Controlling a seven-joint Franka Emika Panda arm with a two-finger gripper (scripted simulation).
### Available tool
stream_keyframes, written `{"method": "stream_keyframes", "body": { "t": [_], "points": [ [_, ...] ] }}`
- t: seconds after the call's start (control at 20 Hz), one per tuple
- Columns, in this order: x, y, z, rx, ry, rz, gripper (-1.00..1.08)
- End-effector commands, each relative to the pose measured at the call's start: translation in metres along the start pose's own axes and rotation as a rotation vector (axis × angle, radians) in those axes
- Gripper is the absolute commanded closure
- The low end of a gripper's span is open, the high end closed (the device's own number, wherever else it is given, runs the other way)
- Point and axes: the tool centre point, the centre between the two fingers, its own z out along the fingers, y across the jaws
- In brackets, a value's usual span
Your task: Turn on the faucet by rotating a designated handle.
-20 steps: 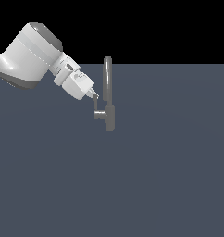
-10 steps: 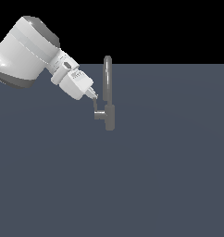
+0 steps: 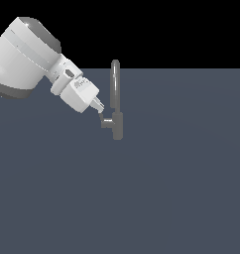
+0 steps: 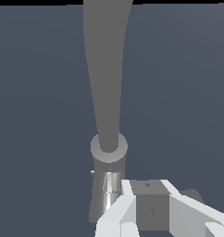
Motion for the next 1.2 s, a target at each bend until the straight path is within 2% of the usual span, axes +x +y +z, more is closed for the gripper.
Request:
{"method": "stream_keyframes", "body": {
  "t": [0.0,0.2,0.3,0.85,0.9,0.95,1.15],
  "points": [
    [-0.007,0.016,0.008,-0.018,0.005,-0.01,1.08],
    [-0.01,0.029,0.012,-0.021,0.005,-0.009,1.08],
    [-0.006,0.02,0.005,-0.004,0.004,-0.003,1.08],
    [-0.045,0.052,0.046,-0.022,0.004,-0.009,1.08],
    [-0.045,0.052,0.046,-0.022,0.004,-0.009,1.08],
    [-0.034,0.042,0.034,0.002,0.004,0.003,1.08],
    [-0.05,0.04,0.05,-0.006,0.004,-0.001,1.08]
  ]
}}
